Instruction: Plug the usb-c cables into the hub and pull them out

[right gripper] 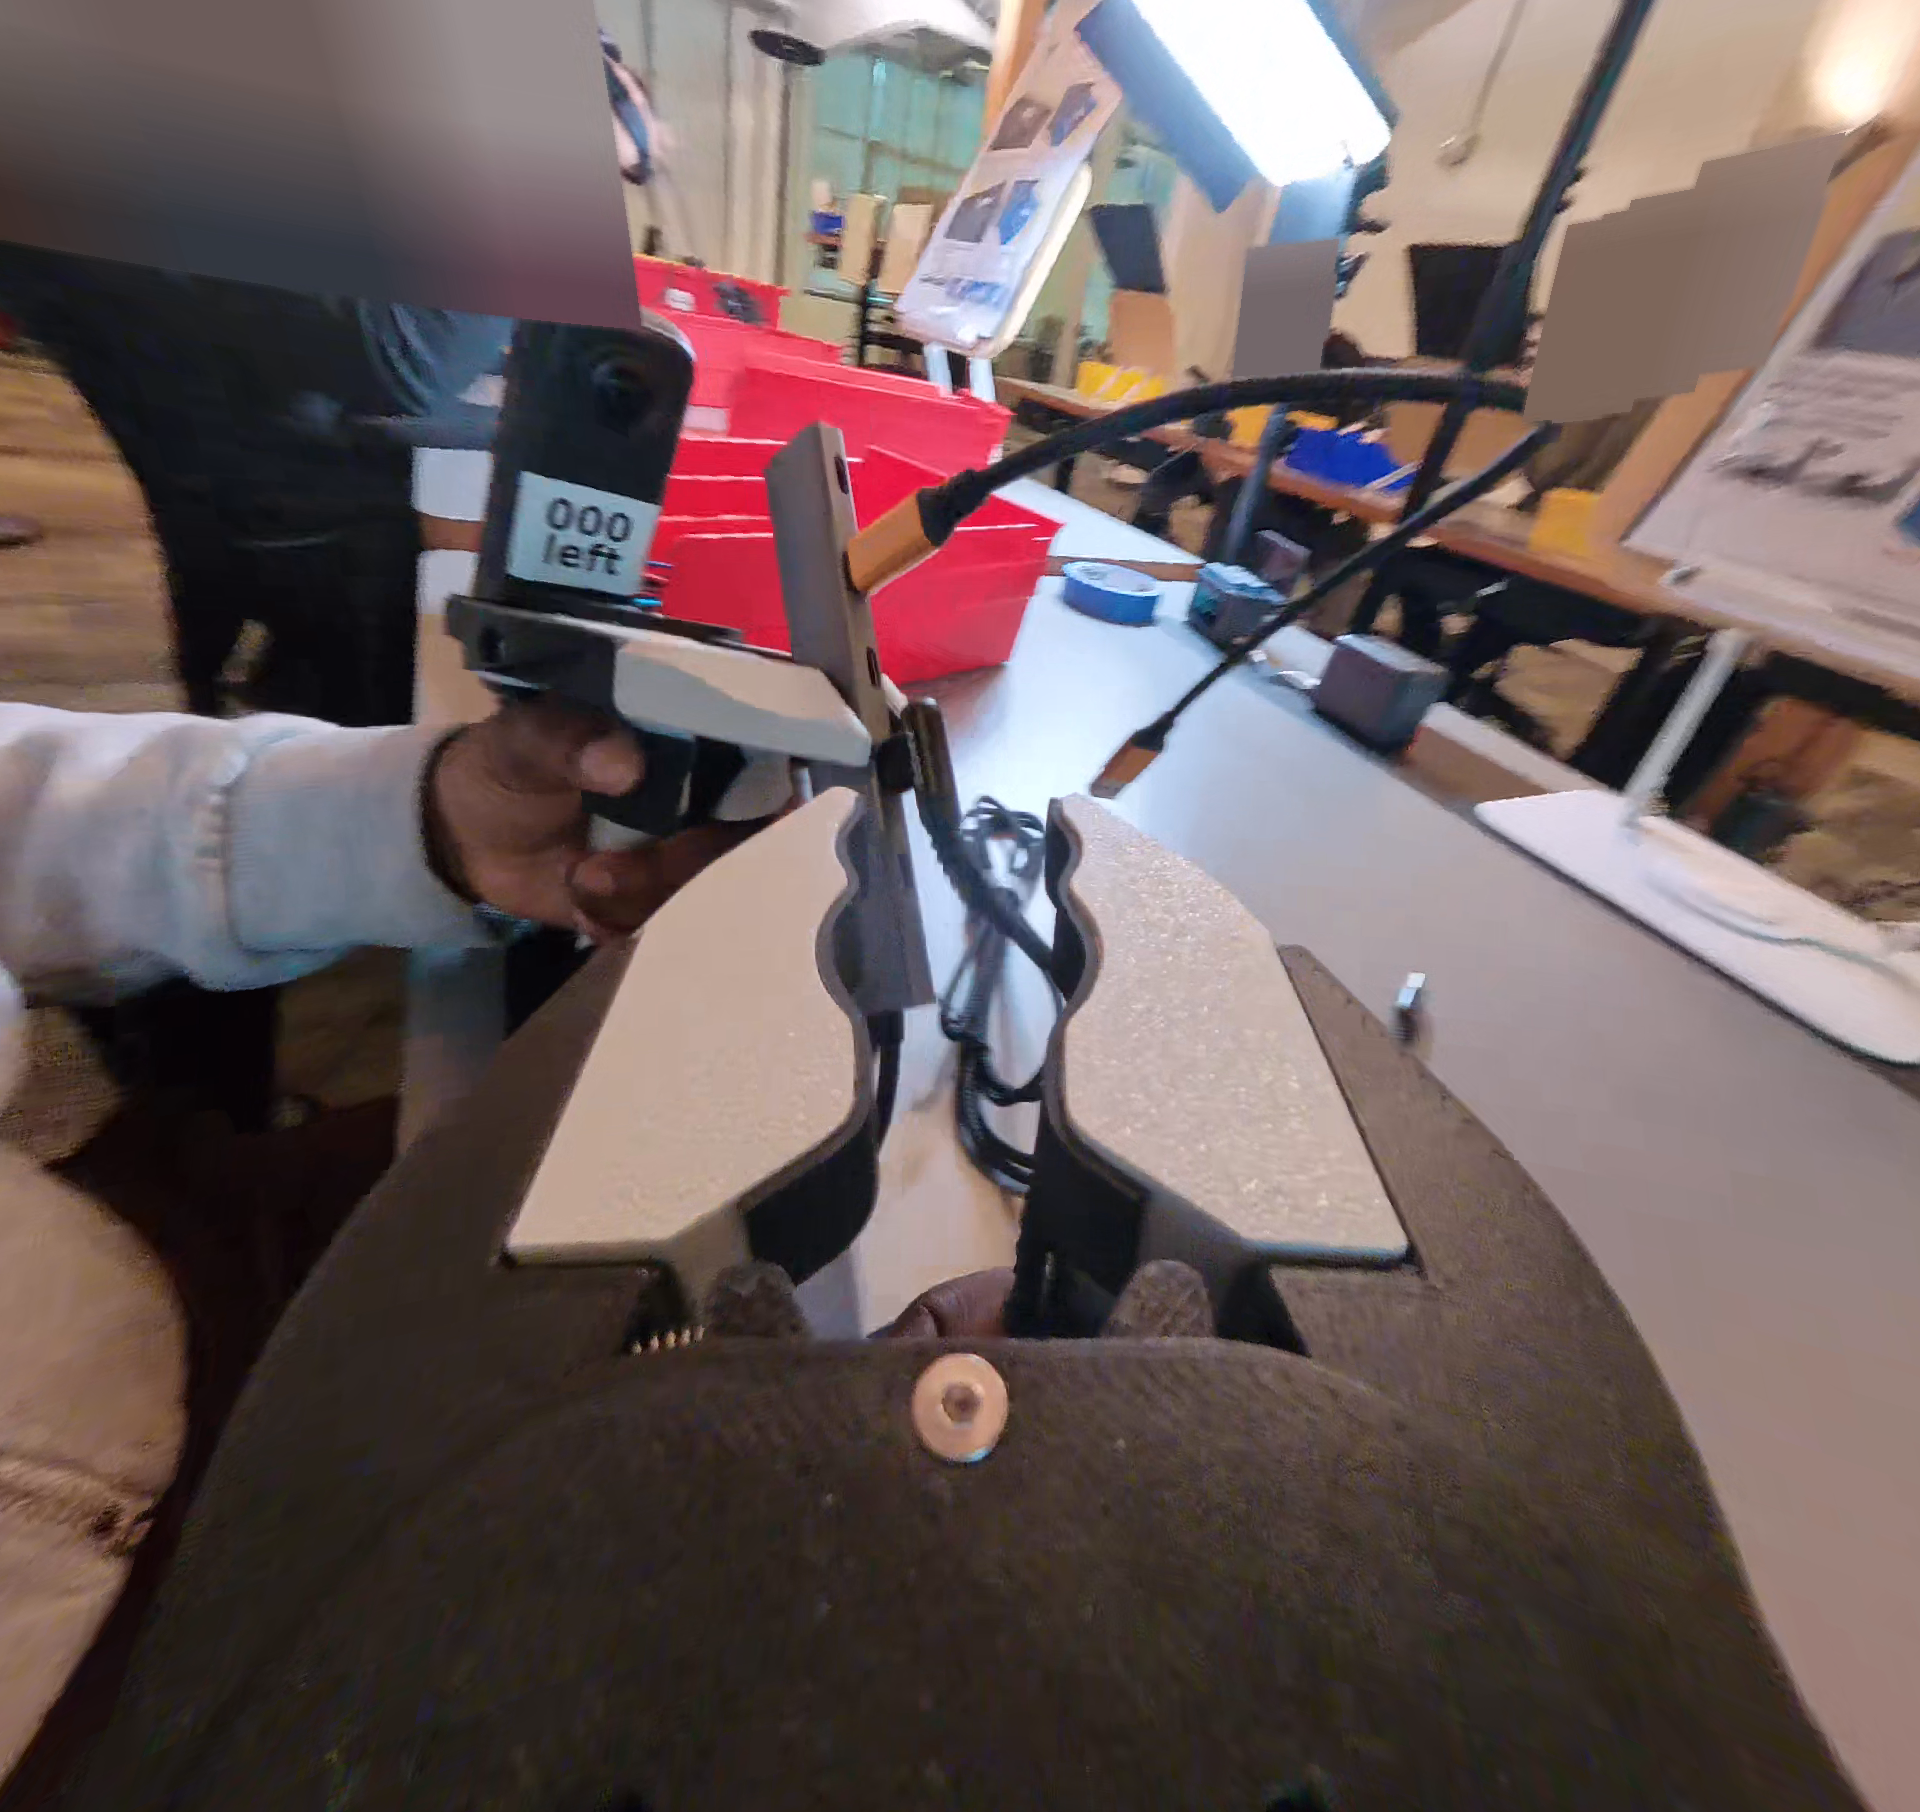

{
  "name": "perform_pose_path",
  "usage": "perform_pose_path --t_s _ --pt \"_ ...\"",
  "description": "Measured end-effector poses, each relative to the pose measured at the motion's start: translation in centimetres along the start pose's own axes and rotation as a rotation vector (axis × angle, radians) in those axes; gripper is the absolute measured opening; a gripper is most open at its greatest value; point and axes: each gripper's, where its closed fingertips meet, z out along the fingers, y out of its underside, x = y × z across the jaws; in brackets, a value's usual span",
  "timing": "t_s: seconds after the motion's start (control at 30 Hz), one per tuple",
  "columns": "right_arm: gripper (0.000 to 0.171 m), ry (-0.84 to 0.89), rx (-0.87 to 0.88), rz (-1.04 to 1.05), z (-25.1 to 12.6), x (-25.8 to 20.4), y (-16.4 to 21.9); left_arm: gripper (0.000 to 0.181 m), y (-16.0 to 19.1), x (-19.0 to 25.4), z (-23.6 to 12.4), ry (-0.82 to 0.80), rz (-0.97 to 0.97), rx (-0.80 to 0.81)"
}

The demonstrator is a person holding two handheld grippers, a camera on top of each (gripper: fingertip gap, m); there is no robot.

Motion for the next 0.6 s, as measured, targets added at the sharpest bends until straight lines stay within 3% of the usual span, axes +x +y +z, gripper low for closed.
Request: perform_pose_path --t_s 0.13,0.23,0.3,0.6 --pt "0.03 -0.173 -0.04 0.144 0.4 -0.9 0.3 0.011 0.5 0.8 0.1 0.05 0.02 -0.032" --pt "0.012 -0.299 -0.05 0.257 0.3 -1.8 0.5 0.011 0.7 1.1 0.0 0.094 -0.002 -0.043" --pt "0.009 -0.347 -0.015 0.336 0.1 -1.9 0.2 0.011 0.7 1.3 0.0 0.114 -0.007 -0.047" --pt "0.007 -0.388 0.148 0.569 0.3 -2.0 -0.7 0.014 0.9 1.6 0.1 0.116 0.022 -0.056"
